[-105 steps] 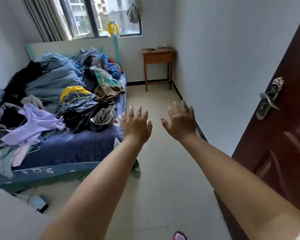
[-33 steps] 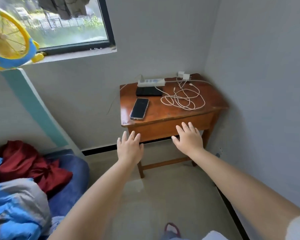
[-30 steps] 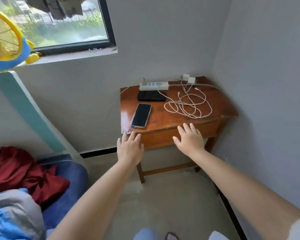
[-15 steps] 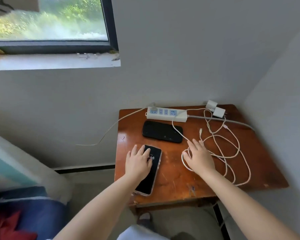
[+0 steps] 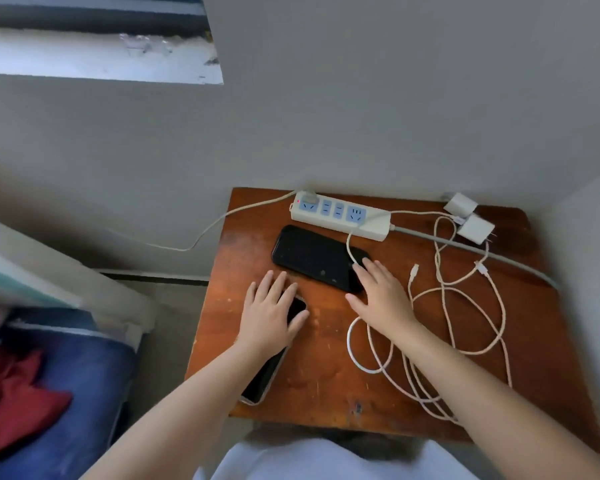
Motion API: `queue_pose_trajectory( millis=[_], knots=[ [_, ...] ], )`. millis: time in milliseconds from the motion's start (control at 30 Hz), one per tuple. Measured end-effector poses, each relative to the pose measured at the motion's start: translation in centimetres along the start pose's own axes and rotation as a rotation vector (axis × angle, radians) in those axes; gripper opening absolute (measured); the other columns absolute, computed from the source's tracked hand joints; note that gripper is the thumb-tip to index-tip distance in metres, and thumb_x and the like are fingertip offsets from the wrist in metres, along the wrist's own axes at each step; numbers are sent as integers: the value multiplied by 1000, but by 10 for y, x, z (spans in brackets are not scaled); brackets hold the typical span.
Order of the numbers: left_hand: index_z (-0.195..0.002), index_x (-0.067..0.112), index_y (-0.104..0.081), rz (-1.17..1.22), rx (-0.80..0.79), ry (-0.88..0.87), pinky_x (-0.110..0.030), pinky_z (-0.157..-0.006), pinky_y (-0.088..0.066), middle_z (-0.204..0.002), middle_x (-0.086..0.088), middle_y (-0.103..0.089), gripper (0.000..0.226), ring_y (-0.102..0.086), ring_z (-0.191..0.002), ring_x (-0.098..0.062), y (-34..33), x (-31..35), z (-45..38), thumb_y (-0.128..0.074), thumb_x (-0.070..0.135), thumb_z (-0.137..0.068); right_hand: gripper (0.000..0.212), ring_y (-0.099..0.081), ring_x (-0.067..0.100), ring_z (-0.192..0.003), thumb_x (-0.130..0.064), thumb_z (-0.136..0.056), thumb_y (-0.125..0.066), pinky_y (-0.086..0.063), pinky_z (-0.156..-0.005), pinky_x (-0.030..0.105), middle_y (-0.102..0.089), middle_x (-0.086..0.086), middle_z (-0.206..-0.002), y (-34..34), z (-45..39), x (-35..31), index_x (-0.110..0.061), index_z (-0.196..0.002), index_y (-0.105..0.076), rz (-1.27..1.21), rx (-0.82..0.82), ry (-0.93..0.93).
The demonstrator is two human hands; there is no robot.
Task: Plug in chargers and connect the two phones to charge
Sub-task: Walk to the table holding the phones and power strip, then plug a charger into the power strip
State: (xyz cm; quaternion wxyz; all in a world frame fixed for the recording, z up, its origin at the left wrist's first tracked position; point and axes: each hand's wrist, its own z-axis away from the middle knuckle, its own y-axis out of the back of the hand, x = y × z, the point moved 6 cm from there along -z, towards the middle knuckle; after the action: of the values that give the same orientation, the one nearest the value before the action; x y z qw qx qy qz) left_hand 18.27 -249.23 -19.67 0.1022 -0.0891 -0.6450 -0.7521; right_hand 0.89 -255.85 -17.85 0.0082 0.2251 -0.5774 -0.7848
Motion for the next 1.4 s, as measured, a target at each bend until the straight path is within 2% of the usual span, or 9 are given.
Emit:
queue_pose_trajectory(
  millis=[133,233,500,667,867,967,1167,1267,1400],
  knots=[
    [-140,24,-19,-17,1,173,-44,-113,-14,-154,-9,-13,73,-5,-141,-29,-5,2,14,-44,60,-82,70,-15,27,-141,-45,-83,-56,-21,-114,42,-20,9,-153,-3,-22,2,-19,-139,-23,73,-56,67],
    [-139,23,-20,26,27,320,-41,-109,-26,-150,-13,-22,76,-21,-136,-31,-3,2,19,-51,58,-80,74,-15,28,-140,-47,-80,-59,-22,-113,42,-17,11,-153,-4,-31,2,-21,-139,-23,86,-71,79],
    [-136,13,-27,7,62,442,-42,-103,-31,-143,-18,-32,72,-32,-126,-35,15,-10,5,-54,52,-81,71,-24,28,-134,-40,-75,-67,-31,-107,42,-27,9,-147,3,-31,-6,-21,-134,-31,78,-126,126],
    [-136,16,-26,26,39,429,-43,-106,-29,-146,-16,-29,73,-28,-130,-33,16,-17,-2,-54,53,-80,72,-24,27,-135,-37,-74,-68,-25,-111,45,-23,6,-150,5,-19,7,-25,-134,-30,187,-223,152],
    [-137,16,-23,-1,5,371,-42,-108,-27,-150,-14,-21,80,-21,-136,-31,19,-19,0,-57,55,-78,69,-27,28,-134,-43,-77,-63,-27,-110,43,-26,8,-148,12,-13,14,-24,-134,-30,190,-303,153],
    [-138,15,-22,4,-20,357,-42,-108,-28,-151,-14,-19,79,-22,-136,-31,17,-20,4,-57,53,-79,55,-38,24,-129,-39,-84,-56,-36,-105,37,-41,7,-141,23,-18,12,-19,-132,-37,81,-212,117],
    [-139,15,-20,-27,2,319,-43,-112,-20,-152,-14,-17,78,-16,-139,-29,16,-19,-3,-53,55,-81,27,-56,23,-110,-10,-88,-52,-48,-93,31,-61,8,-121,27,-30,2,-11,-114,-58,38,-67,20],
    [-141,15,-16,2,14,229,-43,-114,-10,-154,-10,-13,72,-5,-141,-27,16,-8,-16,-46,52,-86,28,-55,23,-106,-12,-87,-52,-46,-87,28,-59,9,-117,20,-24,-5,-9,-115,-56,-43,-49,89],
    [-140,13,-22,74,46,89,-41,-115,-7,-153,-9,-17,60,-5,-142,-24,17,16,-35,-41,43,-91,28,-56,19,-89,-4,-84,-54,-43,-73,24,-60,7,-102,19,-18,-4,-10,-112,-55,-125,-57,29]
  ],
)
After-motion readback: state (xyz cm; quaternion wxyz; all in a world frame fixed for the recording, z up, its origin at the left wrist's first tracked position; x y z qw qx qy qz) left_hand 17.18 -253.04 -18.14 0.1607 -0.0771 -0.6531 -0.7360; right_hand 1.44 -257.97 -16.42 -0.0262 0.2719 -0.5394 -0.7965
